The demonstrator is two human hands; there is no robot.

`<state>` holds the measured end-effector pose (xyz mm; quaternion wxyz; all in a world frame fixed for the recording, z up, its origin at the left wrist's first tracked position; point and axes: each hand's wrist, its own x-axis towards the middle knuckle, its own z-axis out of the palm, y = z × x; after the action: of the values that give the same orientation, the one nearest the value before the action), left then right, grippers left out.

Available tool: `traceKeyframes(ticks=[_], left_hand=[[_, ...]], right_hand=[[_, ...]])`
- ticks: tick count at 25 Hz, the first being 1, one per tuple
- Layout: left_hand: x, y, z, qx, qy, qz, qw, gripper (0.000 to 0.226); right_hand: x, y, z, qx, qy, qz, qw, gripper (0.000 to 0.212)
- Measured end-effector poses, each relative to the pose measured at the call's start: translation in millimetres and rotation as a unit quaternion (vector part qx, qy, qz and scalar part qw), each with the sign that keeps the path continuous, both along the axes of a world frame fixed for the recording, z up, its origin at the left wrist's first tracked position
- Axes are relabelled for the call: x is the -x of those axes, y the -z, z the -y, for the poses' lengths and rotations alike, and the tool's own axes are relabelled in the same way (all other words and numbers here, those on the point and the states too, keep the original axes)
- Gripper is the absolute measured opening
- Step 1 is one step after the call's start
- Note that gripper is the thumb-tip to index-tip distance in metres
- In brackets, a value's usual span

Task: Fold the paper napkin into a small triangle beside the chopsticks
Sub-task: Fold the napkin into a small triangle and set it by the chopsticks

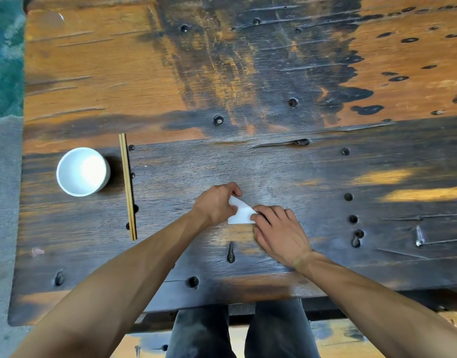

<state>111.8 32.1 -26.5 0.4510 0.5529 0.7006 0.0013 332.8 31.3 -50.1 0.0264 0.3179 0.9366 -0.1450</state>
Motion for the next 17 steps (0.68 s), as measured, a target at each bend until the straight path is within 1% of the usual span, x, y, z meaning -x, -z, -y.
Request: traceKeyframes(ticks=[2,4,7,9,11,13,17], left_hand=[[5.6,-0.8,-6.5,-0.018,-0.012,0.006,1.000,0.027],[9.1,-2.2,-13.1,-0.046,-0.024,0.000,0.999,0.020],[6.4,-2.4,-17.9,-0.095,-0.019,-0.055,0.994,0.017],[0.1,0.6,-13.3,-0.141,-0.002,-0.101,0.985,0.014],[-6.7,3.9,-1.4,-0.197,0.022,-0.121,0.973,0.011],[-10.0,8.5,14.0,-0.237,0.037,-0.116,0.964,0.012],[-14.1,16.7,44.1,-0.230,0.006,-0.087,0.969,0.018]], right_hand=[[8.7,-4.2,-3.9,0.013,0.025,-0.013,1.000,0.027],[18.6,-7.4,-8.8,0.022,0.027,-0.012,0.999,0.028],[27.1,-9.3,-14.0,0.019,0.011,0.014,1.000,0.030],[27.1,-9.4,-16.0,0.021,0.019,0.015,1.000,0.032],[24.2,-8.7,-16.9,0.020,0.028,0.015,0.999,0.038],[20.7,-6.6,-18.4,0.008,0.020,0.020,1.000,0.045],[17.7,-1.8,-17.8,-0.011,0.006,0.030,0.999,0.050]])
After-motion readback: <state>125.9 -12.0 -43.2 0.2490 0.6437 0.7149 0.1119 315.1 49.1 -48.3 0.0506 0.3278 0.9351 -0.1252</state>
